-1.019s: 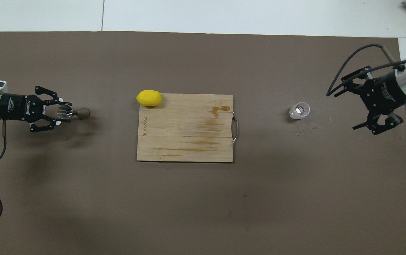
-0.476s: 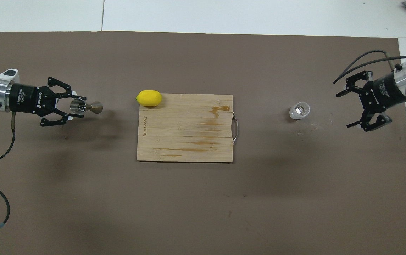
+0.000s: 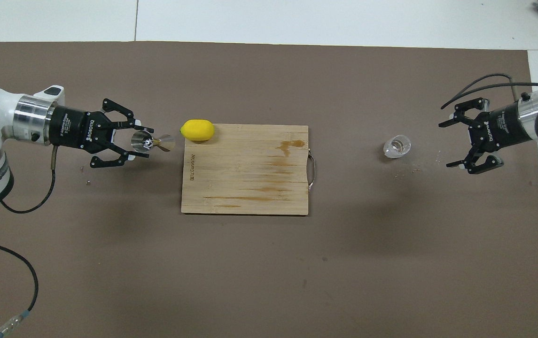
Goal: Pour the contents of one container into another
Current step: 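Carry the metal cup over the board while the right gripper reaches the glass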
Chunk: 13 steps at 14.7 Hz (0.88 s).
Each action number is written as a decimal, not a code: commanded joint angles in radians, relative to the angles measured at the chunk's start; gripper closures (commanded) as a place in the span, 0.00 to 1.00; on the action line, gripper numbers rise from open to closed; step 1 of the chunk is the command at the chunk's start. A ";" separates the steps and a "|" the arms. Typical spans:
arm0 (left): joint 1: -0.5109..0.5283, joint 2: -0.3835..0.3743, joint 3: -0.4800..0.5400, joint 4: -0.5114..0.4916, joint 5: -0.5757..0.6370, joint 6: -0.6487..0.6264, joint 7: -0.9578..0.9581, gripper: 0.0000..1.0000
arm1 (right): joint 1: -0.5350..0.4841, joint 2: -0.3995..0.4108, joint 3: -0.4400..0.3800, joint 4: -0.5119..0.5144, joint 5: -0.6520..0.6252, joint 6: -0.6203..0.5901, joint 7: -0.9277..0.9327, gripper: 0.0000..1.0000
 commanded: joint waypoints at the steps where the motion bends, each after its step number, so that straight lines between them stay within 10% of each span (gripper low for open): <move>1: -0.097 -0.095 0.018 -0.114 -0.078 0.127 -0.022 1.00 | -0.020 0.018 0.008 -0.020 0.034 0.032 -0.060 0.00; 13: -0.495 -0.065 0.018 -0.143 -0.386 0.762 -0.214 1.00 | -0.052 0.195 0.009 -0.014 0.168 0.147 -0.217 0.00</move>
